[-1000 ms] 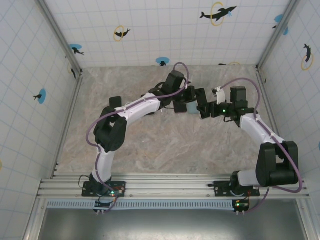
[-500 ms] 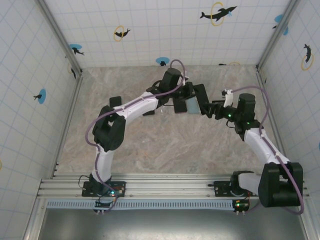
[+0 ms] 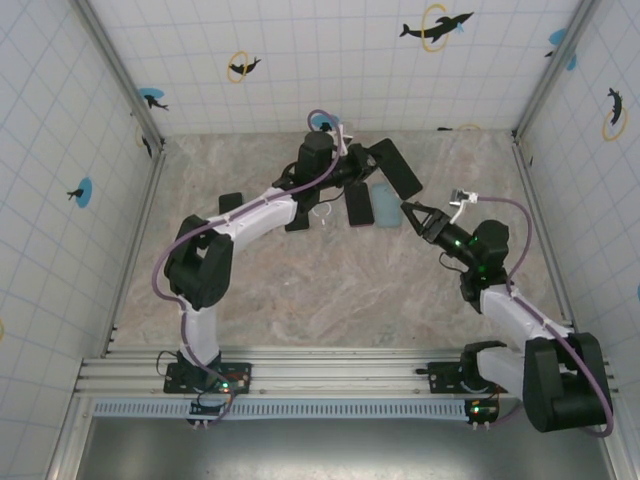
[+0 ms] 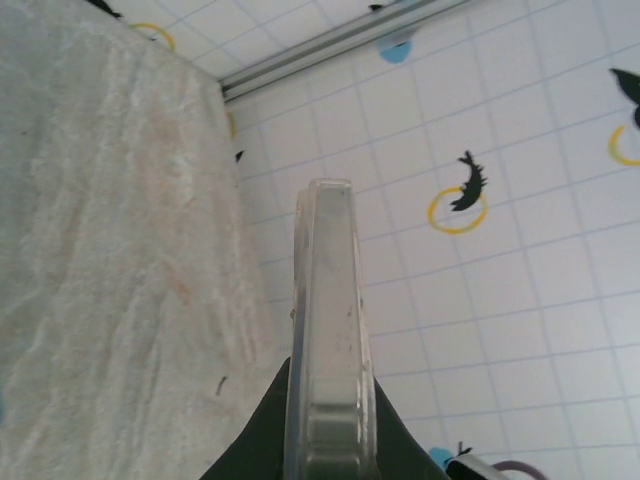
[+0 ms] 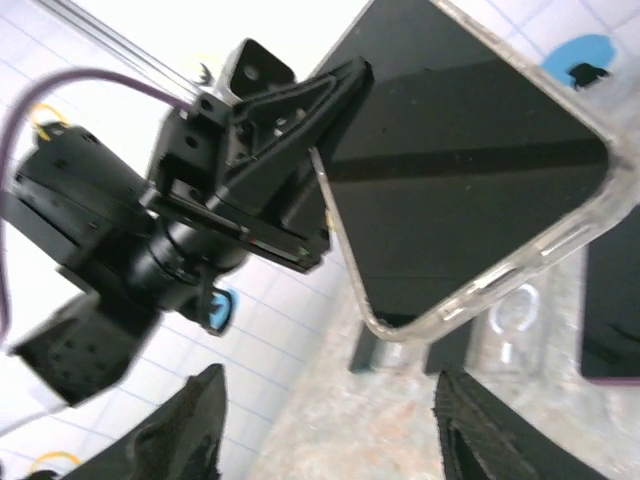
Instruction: Take the phone out of the phone case
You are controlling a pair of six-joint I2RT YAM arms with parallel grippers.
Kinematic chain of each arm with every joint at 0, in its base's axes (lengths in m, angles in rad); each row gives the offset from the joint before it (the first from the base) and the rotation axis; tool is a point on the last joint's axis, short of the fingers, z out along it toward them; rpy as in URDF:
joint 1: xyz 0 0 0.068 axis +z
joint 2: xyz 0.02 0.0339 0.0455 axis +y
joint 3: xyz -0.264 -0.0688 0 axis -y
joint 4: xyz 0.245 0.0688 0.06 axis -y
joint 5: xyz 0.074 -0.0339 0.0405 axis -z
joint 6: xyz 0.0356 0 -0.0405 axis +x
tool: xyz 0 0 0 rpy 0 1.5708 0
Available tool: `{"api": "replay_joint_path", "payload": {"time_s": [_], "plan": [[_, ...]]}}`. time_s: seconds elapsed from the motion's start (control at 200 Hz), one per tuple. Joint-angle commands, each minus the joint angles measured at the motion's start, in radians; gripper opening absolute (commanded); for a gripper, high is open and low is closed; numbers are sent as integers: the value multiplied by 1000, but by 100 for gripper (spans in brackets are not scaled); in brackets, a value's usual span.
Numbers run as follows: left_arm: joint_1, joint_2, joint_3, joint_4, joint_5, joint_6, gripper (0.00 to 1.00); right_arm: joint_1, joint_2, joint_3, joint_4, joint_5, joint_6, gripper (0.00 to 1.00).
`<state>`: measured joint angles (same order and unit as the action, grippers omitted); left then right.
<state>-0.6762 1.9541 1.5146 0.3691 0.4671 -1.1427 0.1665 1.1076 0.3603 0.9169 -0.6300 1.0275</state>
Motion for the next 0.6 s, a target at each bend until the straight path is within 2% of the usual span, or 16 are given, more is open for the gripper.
{"api": "replay_joint_path", "payload": {"time_s": [0.0,0.155,0.395,0.596], "plan": [[-4,-73,-10,141,-4,-73,8,17,40,-22,251,59,181,48],[-8,-83,-35,203,1,-118,8,37,74,-2,295,81,221,40],[-17,-86,-29,212,6,-128,8,49,109,7,365,102,283,30],[-22,-86,-22,213,19,-126,7,51,129,19,382,105,297,25]]}}
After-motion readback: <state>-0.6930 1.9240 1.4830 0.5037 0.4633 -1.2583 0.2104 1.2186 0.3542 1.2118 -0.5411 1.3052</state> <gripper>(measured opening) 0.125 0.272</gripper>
